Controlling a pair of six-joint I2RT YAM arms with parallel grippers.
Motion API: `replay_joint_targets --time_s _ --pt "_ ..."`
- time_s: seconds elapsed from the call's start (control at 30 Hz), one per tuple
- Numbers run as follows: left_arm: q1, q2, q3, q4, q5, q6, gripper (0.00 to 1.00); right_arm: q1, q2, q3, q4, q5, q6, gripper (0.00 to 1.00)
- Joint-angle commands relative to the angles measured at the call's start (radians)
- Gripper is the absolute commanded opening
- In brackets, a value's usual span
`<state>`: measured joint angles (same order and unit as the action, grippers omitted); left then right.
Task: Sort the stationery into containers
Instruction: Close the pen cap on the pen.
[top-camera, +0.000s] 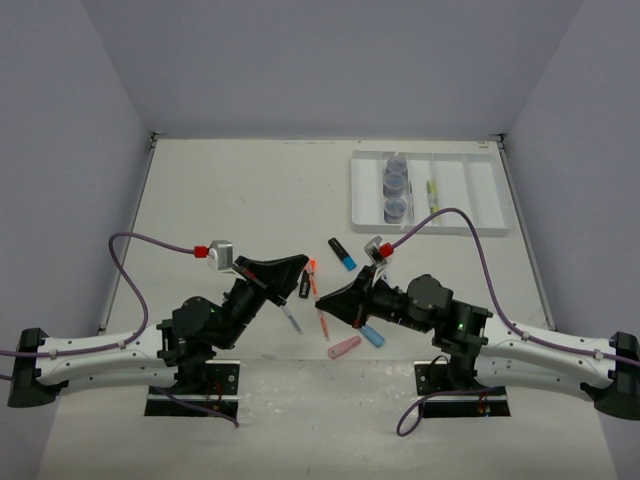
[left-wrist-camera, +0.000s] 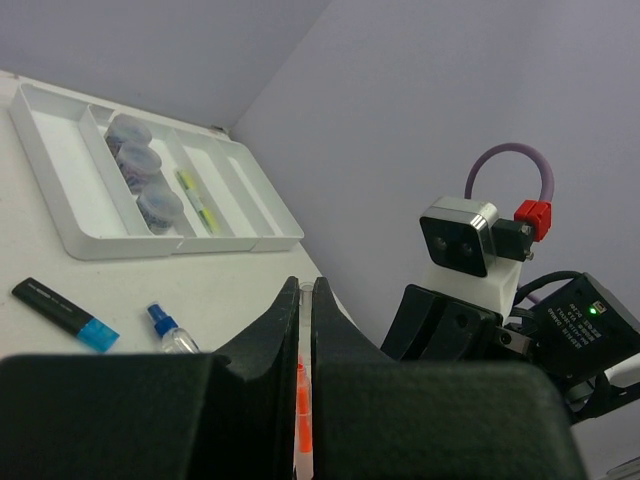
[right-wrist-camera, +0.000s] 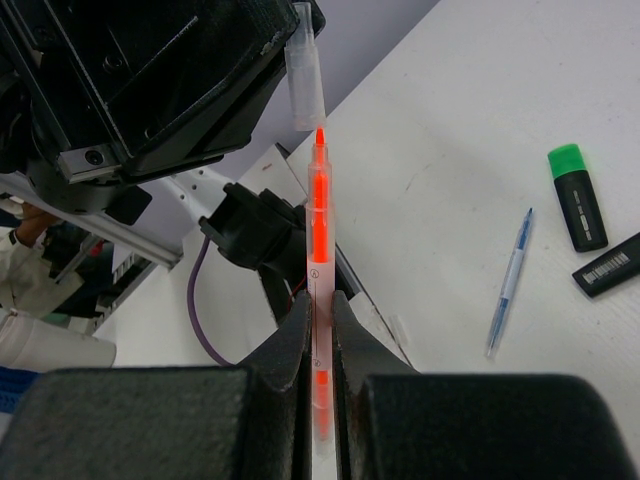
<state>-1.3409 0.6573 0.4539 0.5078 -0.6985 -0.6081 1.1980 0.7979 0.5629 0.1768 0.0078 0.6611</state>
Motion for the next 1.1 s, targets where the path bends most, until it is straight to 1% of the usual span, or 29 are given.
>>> replay_joint_targets --time_s 0.0,0.43,0.73,0.87,1.07 --pt "0.003 0.010 0.052 0.001 -0.022 0.002 0.00 0.004 -0.011 0.042 0.021 0.008 -0.011 0.00" --pt "0.003 0.016 0.041 0.004 0.013 -0.008 0.00 0.004 -0.028 0.071 -0.016 0.041 -0.030 0.00" --pt "0.003 0.012 0.029 -0.011 -0.015 -0.001 0.00 0.005 -0.042 0.083 -0.031 0.047 -0.037 0.00" --pt "0.003 0.016 0.029 -0.005 0.009 -0.007 0.00 0.005 -0.032 0.090 -0.030 0.062 -0.043 0.00" --pt "0.002 0.031 0.035 -0.005 0.068 -0.071 0.00 0.004 0.012 0.126 -0.004 0.101 -0.093 0.00"
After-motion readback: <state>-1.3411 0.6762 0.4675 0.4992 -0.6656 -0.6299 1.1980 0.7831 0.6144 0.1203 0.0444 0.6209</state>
